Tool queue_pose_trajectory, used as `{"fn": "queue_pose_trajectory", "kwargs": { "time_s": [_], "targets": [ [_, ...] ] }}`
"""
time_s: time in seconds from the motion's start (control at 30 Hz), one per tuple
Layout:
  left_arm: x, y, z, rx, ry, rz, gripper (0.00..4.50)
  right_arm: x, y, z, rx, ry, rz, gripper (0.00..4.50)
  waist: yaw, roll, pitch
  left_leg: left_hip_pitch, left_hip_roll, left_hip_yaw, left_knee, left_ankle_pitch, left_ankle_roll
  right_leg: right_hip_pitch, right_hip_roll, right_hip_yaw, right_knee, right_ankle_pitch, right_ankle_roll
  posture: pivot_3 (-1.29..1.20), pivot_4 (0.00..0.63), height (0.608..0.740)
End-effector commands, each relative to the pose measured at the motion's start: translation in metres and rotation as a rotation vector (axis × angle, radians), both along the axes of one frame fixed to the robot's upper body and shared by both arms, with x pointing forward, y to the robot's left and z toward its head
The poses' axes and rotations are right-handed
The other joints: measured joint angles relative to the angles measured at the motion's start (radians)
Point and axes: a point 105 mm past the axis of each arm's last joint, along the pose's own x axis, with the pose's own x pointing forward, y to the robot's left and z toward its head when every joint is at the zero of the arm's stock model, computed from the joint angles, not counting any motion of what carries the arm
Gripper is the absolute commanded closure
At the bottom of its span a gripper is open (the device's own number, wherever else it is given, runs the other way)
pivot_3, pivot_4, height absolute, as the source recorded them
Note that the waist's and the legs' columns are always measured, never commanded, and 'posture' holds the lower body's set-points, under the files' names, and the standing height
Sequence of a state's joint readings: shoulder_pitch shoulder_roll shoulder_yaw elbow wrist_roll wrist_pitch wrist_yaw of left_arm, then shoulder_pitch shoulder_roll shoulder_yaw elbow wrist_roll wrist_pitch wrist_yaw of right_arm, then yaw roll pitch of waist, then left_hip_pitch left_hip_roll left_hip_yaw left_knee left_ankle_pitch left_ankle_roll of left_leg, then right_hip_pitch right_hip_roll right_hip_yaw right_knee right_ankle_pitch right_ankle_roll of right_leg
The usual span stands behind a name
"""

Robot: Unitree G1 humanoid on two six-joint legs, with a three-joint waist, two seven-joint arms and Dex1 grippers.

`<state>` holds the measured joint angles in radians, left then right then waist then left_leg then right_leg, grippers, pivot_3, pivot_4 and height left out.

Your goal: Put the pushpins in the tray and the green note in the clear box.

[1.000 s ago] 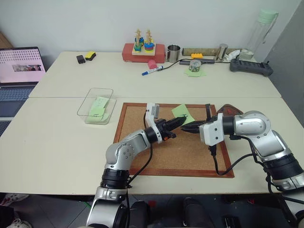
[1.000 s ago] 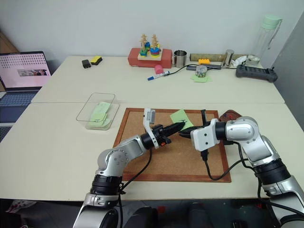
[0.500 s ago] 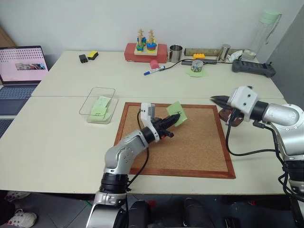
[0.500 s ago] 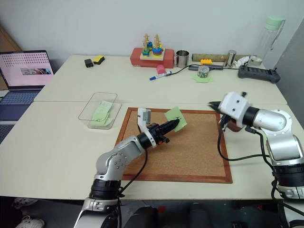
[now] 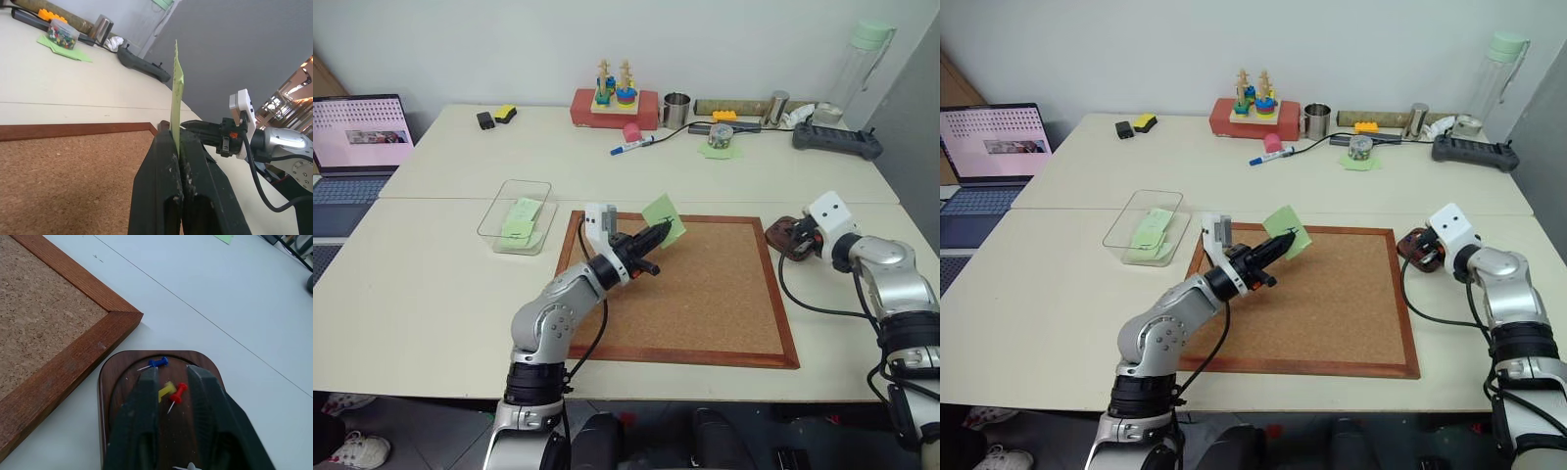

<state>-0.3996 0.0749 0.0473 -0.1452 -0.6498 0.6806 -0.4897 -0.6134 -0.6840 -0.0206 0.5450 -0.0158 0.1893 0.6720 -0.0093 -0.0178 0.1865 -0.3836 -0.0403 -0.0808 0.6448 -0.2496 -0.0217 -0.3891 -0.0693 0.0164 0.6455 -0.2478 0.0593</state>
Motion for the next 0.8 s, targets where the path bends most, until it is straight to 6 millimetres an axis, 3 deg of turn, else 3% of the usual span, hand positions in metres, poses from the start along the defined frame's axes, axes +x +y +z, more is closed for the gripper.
{"fn": "queue_pose_trajectory", "kwargs": {
  "time_s": [0.03, 0.1, 0.23, 0.33, 0.4, 0.5, 0.6, 0.7, 0.8],
  "targets": [
    [-0.006, 0.001, 0.013, -0.014, -0.047, -0.009, 4.50, 0.003, 0.001, 0.018, 0.022, -0.042, 0.001, 2.53, 0.001, 0.000, 0.000, 0.000, 0.000, 0.000, 0.000, 0.000, 0.000, 0.000, 0.000, 0.000, 0.000, 0.000, 0.000, 0.00, 0.150, 0.740],
    [-0.005, 0.003, 0.013, -0.010, -0.049, -0.002, 4.50, 0.003, 0.000, 0.020, 0.025, -0.043, -0.004, 1.94, 0.001, 0.000, 0.000, 0.000, 0.000, 0.000, 0.000, 0.000, 0.000, 0.000, 0.000, 0.000, 0.000, 0.000, 0.000, 0.00, 0.150, 0.740],
    [-0.005, 0.012, 0.017, 0.008, -0.066, 0.030, 4.50, -0.001, 0.001, 0.037, -0.013, -0.080, 0.049, 1.17, 0.000, 0.000, 0.000, 0.000, 0.000, 0.000, 0.000, 0.000, 0.000, 0.000, 0.000, 0.000, 0.000, 0.000, 0.000, 0.00, 0.150, 0.740],
    [-0.003, 0.028, 0.022, 0.051, -0.101, 0.101, 4.50, -0.012, 0.016, 0.059, -0.033, -0.121, 0.174, 1.17, -0.002, 0.000, 0.000, 0.000, 0.000, 0.000, 0.000, 0.000, 0.000, 0.000, 0.000, 0.000, 0.000, 0.000, 0.000, 0.00, 0.150, 0.740],
    [0.000, 0.044, 0.026, 0.085, -0.124, 0.176, 4.50, -0.024, 0.037, 0.074, -0.040, -0.151, 0.318, 1.17, -0.004, 0.000, 0.000, 0.000, 0.000, 0.000, 0.000, 0.000, 0.000, 0.000, 0.000, 0.000, 0.000, 0.000, 0.000, 0.00, 0.150, 0.740],
    [-0.001, 0.082, 0.031, 0.177, -0.153, 0.332, 4.50, -0.054, 0.086, 0.098, -0.003, -0.177, 0.607, 1.17, -0.011, 0.000, 0.000, 0.000, 0.001, -0.002, 0.000, 0.000, 0.000, 0.000, 0.001, -0.001, 0.000, 0.000, 0.000, 0.00, 0.150, 0.740],
    [-0.003, 0.133, 0.040, 0.298, -0.196, 0.526, 4.50, -0.070, 0.128, 0.118, 0.036, -0.220, 0.755, 1.17, -0.022, 0.000, 0.000, 0.000, 0.002, -0.004, -0.001, 0.000, 0.000, -0.001, 0.001, 0.000, 0.000, 0.000, 0.000, 0.00, 0.150, 0.740],
    [0.003, 0.175, 0.052, 0.373, -0.230, 0.720, 4.50, -0.076, 0.151, 0.126, 0.064, -0.234, 0.819, 1.17, -0.022, -0.001, 0.001, 0.000, 0.002, -0.006, -0.001, 0.000, 0.000, -0.001, 0.001, -0.001, 0.000, 0.000, 0.000, 0.00, 0.150, 0.740],
    [0.011, 0.204, 0.059, 0.430, -0.243, 0.843, 4.50, -0.082, 0.165, 0.123, 0.074, -0.196, 0.872, 1.17, -0.011, -0.002, 0.001, 0.001, 0.002, -0.007, 0.000, 0.000, 0.000, 0.000, 0.001, -0.001, 0.000, 0.000, 0.000, 0.00, 0.150, 0.740]
  ]
}}
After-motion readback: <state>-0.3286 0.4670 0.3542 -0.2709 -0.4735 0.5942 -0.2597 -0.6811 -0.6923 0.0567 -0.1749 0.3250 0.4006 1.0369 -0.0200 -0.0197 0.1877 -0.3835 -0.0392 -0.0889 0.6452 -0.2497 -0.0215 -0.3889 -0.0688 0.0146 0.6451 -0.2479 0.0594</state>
